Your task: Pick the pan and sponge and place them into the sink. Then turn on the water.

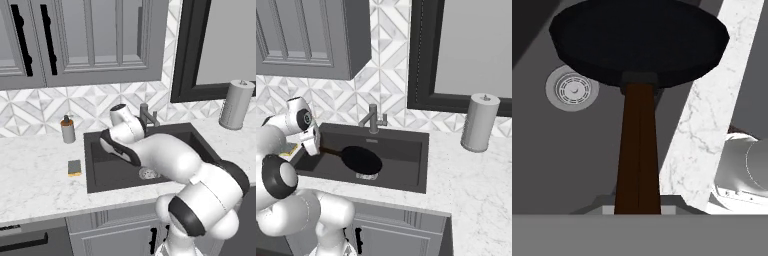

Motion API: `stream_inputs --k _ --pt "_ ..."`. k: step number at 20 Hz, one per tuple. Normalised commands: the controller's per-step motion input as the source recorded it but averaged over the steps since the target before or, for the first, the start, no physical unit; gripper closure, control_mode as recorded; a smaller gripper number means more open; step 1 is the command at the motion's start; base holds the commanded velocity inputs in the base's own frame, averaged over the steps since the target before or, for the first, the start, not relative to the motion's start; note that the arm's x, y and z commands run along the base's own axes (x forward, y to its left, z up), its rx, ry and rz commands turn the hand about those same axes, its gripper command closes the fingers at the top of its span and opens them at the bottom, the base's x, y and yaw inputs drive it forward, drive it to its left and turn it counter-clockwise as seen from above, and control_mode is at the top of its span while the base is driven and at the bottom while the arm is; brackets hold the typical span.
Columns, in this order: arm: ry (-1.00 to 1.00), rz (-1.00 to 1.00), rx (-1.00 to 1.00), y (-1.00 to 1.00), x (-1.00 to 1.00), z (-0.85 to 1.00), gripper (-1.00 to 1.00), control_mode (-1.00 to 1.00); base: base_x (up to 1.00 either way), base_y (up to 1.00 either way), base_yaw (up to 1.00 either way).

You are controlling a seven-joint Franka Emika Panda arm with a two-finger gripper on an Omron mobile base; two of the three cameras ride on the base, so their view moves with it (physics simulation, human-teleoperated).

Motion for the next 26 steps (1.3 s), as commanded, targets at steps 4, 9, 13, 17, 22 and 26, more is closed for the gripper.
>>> stream_inputs --k 4,9,13,17,22,26 --pt "0.11 0.0 0.06 0.0 0.2 -0.38 1.0 -1.0 0.0 0.0 0.0" --pt "0.03 0.0 0.02 0.0 0.23 -0.4 1.0 -1.0 0.0 0.0 0.0" --pt "-0.04 0.0 0.0 0.0 0.24 -0.42 1.0 -1.0 0.0 0.0 0.0" --pt "0.02 0.0 0.02 0.0 0.35 -0.42 1.0 -1.0 0.0 0.0 0.0" --pt "0.01 0.0 0.04 0.0 0.38 -0.39 1.0 -1.0 0.0 0.0 0.0" --pt "0.0 0.0 0.03 0.01 0.38 -0.39 1.0 -1.0 0.0 0.0 0.0"
